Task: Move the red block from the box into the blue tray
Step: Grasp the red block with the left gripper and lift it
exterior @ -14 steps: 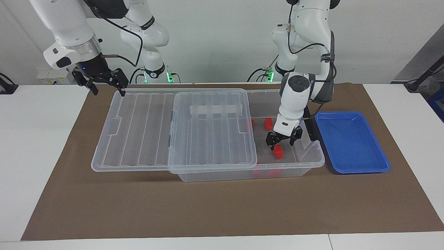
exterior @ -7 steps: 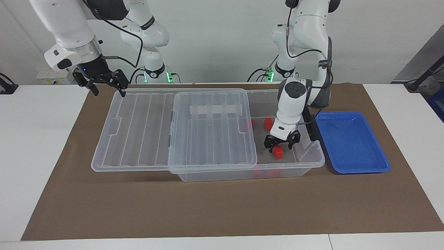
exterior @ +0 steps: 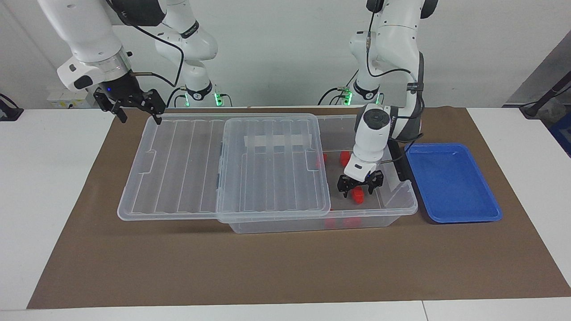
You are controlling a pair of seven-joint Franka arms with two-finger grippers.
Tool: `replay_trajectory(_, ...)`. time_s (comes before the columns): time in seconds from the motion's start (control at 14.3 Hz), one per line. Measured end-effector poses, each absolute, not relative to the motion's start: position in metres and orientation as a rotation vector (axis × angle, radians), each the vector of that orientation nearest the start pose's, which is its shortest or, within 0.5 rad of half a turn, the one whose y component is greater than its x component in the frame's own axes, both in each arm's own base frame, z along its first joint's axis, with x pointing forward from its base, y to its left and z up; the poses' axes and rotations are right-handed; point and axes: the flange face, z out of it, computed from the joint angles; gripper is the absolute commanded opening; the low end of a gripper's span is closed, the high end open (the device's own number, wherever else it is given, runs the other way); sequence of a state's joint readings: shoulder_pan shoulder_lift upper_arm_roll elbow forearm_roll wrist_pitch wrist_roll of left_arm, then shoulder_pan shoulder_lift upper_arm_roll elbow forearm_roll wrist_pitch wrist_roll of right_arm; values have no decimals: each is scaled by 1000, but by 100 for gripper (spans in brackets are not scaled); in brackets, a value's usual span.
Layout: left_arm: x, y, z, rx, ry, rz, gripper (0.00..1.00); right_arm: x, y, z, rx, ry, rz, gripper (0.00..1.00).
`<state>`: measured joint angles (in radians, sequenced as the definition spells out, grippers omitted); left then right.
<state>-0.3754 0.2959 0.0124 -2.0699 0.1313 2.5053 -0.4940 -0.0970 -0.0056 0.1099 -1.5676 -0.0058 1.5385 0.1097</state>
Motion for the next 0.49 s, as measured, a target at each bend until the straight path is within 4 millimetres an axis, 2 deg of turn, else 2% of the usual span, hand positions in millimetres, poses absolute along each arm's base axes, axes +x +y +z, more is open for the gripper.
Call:
replay_trajectory(0.21, 561, -214, 301, -3108, -44, -257, 18, 549, 6, 626, -3146, 154, 38, 100)
replay_trajectory(0.28, 561, -214, 301, -3108, -43, -257, 2, 549, 6, 625, -3146, 154, 39, 100)
replay_trajectory(0.49, 561, -216, 303, -3110, -33, -263, 0, 549, 6, 625, -3146, 154, 41, 100)
